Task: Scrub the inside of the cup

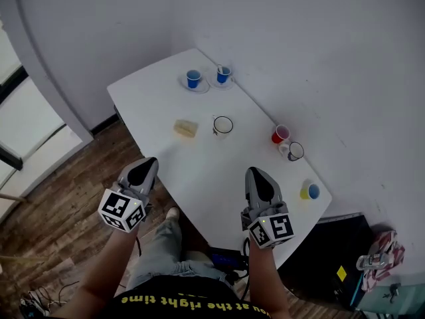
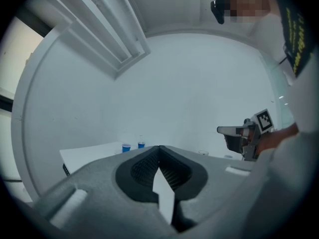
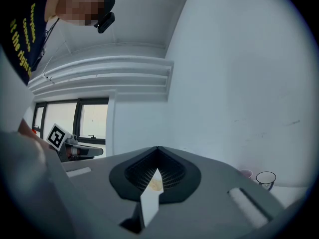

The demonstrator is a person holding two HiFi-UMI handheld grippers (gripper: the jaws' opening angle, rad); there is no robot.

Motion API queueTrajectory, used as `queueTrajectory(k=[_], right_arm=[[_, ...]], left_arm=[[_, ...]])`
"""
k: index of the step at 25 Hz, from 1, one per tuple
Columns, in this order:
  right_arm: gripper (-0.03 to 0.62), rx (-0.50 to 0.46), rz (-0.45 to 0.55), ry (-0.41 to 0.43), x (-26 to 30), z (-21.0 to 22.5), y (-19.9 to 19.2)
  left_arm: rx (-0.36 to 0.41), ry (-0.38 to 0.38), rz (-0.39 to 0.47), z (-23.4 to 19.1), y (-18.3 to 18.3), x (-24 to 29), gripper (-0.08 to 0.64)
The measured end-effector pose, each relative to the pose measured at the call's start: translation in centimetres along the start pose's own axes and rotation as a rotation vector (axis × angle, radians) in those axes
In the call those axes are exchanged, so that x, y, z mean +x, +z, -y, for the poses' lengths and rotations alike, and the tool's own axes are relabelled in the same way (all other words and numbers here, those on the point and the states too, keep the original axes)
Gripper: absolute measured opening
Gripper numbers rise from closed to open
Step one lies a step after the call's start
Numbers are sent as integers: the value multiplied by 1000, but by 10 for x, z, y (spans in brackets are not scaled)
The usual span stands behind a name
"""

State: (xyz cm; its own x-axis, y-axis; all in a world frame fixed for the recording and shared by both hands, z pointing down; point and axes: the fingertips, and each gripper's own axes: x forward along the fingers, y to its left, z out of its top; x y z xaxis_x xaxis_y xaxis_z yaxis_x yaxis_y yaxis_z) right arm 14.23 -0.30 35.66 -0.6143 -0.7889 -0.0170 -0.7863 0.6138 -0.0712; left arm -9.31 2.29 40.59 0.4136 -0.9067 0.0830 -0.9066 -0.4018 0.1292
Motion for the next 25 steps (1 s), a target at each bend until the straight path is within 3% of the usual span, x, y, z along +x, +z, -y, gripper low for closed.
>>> queueTrajectory(k=[16, 25], right_arm=[[6, 39, -20, -109, 103, 46, -9], [8, 53, -53, -169, 136, 68, -30]], left_arm=[[25, -151, -50, -85, 13, 132, 0], [53, -225, -66, -108, 10, 181, 0]])
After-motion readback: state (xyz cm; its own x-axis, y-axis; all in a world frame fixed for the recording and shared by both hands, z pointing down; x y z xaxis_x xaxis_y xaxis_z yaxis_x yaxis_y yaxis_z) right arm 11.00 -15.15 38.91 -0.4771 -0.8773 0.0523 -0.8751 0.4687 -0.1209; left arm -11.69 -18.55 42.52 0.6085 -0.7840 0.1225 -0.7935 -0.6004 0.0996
